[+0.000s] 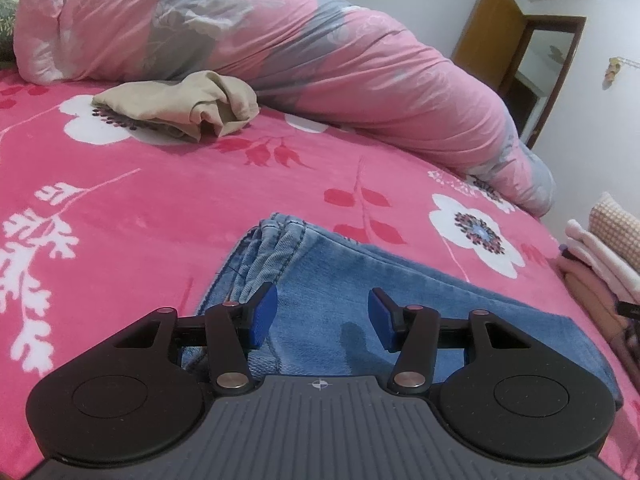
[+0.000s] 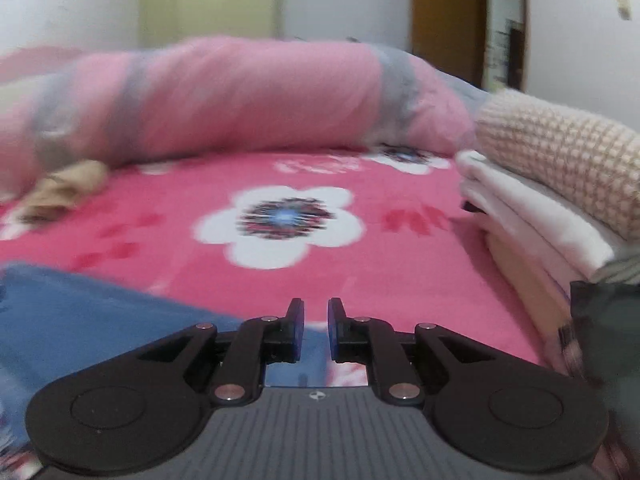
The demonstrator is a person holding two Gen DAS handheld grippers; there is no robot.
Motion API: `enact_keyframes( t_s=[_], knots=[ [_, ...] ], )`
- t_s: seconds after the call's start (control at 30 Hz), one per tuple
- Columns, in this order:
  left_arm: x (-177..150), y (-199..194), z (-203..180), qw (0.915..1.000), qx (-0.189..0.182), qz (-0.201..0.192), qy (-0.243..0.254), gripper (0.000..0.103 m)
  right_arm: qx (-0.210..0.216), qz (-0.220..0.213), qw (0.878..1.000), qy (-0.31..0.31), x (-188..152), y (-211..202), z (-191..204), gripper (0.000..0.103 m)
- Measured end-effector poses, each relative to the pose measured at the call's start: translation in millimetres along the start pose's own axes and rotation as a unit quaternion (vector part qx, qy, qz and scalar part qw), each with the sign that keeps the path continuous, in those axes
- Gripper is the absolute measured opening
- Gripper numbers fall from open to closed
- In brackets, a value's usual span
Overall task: Fold clothes
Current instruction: 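Grasp the blue jeans edge with the right gripper and lift it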
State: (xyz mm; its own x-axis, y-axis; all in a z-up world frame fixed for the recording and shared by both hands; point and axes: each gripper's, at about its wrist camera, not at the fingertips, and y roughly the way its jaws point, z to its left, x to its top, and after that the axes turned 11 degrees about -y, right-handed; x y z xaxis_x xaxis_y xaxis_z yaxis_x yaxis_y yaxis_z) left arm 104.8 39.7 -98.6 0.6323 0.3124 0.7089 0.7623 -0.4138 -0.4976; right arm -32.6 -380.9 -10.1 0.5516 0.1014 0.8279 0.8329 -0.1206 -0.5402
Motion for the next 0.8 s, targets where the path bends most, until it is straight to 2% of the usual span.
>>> enact_keyframes(
  t_s=[0.07, 0.1, 0.13, 0.2, 0.27, 0.37, 0.5, 0.57, 0.63, 0.73, 0.8],
  knots=[
    [-0.9, 0.2, -1.3, 1.0000, 0.003, -0.001, 0.001, 0.052, 0.026, 0.015, 1.000, -0.004, -16.2, -8.8, 7.5, 0.012],
    [-1.4, 0.3, -2.4, 1.0000, 0.004, -0.002, 0.004, 0.053, 0.028, 0.044, 0.999, -0.008, -31.3, -1.6, 12.3, 0.012],
    [-2.0, 0.3, -3.7, 1.0000, 0.004, -0.002, 0.007, 0.053, 0.018, 0.075, 0.997, -0.014, -46.3, 11.9, 15.5, 0.012],
    [-3.0, 0.5, -7.3, 0.9998, 0.008, -0.003, 0.016, 0.055, -0.001, 0.077, 0.997, -0.015, -75.0, 25.2, 19.7, 0.016],
    [-2.4, -2.5, -12.1, 0.9994, 0.018, -0.002, 0.031, 0.055, -0.011, 0.062, 0.998, 0.005, -64.2, 7.7, 19.2, 0.016],
    [-1.9, -19.7, -18.0, 0.9987, 0.026, -0.027, 0.035, 0.062, 0.006, 0.000, 0.999, 0.035, -54.0, -34.9, 19.1, 0.017],
    [-9.8, -51.0, -31.6, 0.9977, 0.008, -0.054, 0.041, 0.065, 0.085, -0.020, 0.989, 0.120, -64.0, -65.1, 28.2, 0.020],
    [-23.3, -66.5, -47.1, 0.9961, -0.020, -0.050, 0.070, 0.067, 0.140, -0.008, 0.977, 0.161, -74.4, -60.2, 40.4, 0.020],
    [-39.6, -76.4, -64.1, 0.9922, -0.048, -0.038, 0.108, 0.070, 0.189, 0.015, 0.958, 0.215, -85.2, -45.1, 48.8, 0.020],
    [-67.2, -79.2, -90.0, 0.9819, -0.086, -0.006, 0.169, 0.071, 0.237, 0.055, 0.921, 0.303, -100.2, -19.3, 57.2, 0.021],
    [-84.4, -74.3, -106.3, 0.9736, -0.094, 0.015, 0.207, 0.071, 0.256, 0.064, 0.890, 0.371, -110.9, -1.9, 54.7, 0.027]
  ],
)
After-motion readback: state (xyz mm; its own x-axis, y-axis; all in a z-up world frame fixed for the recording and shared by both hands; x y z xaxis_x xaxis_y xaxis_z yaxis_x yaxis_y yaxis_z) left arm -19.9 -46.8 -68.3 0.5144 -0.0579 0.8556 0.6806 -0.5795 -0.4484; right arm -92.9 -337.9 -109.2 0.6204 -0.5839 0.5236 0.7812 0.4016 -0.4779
